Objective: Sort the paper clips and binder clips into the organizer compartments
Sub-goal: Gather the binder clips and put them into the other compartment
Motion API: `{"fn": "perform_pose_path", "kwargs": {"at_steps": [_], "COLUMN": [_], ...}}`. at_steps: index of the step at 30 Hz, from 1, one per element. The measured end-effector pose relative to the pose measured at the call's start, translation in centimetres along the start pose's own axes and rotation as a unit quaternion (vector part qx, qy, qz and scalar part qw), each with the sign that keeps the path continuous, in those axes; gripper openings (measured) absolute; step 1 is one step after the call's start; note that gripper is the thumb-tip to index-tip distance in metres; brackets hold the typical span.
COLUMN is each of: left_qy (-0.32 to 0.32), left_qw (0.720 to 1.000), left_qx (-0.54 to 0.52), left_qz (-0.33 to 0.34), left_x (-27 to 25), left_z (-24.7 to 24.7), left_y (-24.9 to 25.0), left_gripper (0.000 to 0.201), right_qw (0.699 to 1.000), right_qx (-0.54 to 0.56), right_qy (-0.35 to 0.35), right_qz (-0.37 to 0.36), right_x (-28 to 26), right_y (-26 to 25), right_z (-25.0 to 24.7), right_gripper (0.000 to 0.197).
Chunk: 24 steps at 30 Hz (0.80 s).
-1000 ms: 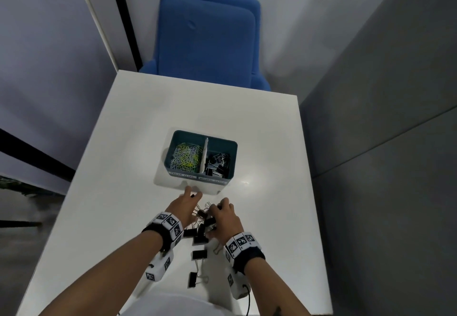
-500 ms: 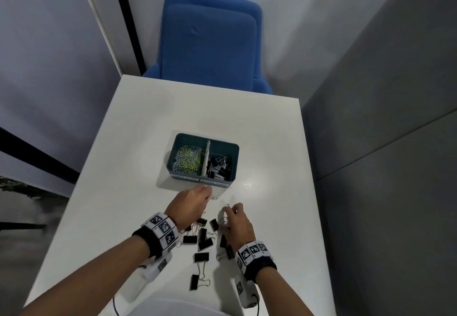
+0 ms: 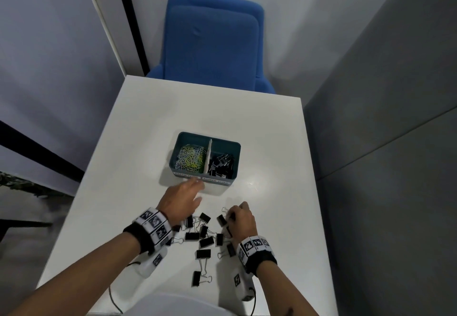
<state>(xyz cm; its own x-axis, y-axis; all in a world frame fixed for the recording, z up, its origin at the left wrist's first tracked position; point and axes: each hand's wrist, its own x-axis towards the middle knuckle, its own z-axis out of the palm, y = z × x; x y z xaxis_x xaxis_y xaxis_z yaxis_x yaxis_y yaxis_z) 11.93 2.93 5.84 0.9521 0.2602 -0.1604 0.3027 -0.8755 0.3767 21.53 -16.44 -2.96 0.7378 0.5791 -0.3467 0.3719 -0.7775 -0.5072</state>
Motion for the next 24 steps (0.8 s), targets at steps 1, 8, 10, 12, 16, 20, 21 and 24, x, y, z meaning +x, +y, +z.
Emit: {"fn": "perform_pose_path", "kwargs": {"at_steps": [1,8,10,12,16,20,21,24], "left_qy": [-0.062,-0.216,-0.178,-0.138,-0.124,-0.113,-0.116,-0.116], "left_qw": [0.997,0.970,0.980,0.987,0.987,0.984,0.982,0.978], "left_qx": [0.029,0.057,0.029,0.002,-0.020,-0.056,-0.068,-0.086], "left_qz": [-0.029,-0.095,-0.088,-0.084,-0.103,-0.122,-0.129,-0.148], "left_x": [-1.3,-7.0,-7.0,-6.6,-5.9,-5.6,-5.4,-4.9], "left_z": [1.1,6.7,7.9,8.5,8.0,7.5,7.5,7.3], "left_y": [-1.1,-4.8,-4.9,-4.8,-4.0,-3.6,-3.5,-3.5], "left_gripper": [0.047,0.100,0.083,0.065,0.047,0.043,0.040,0.033], "right_qw": [1.000,0.998,0.998,0.998,1.000,0.995,0.990,0.974], "right_qx": [0.003,-0.045,-0.046,-0.045,-0.023,0.045,0.066,0.098], "right_qy": [0.017,0.000,-0.012,-0.021,-0.004,0.063,0.089,0.166], "right_qz": [0.003,-0.039,-0.041,-0.031,-0.010,-0.070,-0.087,-0.121], "right_x": [0.0,0.1,0.1,0.1,-0.2,-0.2,0.2,2.1], "right_y": [0.1,0.1,-0.3,-0.5,-1.1,-3.7,-4.5,-6.6], "right_z": [0.0,0.5,0.5,0.4,-0.3,-3.6,-4.8,-8.1], "right_gripper": [0.011,0.035,0.026,0.022,0.026,0.028,0.026,0.025]}}
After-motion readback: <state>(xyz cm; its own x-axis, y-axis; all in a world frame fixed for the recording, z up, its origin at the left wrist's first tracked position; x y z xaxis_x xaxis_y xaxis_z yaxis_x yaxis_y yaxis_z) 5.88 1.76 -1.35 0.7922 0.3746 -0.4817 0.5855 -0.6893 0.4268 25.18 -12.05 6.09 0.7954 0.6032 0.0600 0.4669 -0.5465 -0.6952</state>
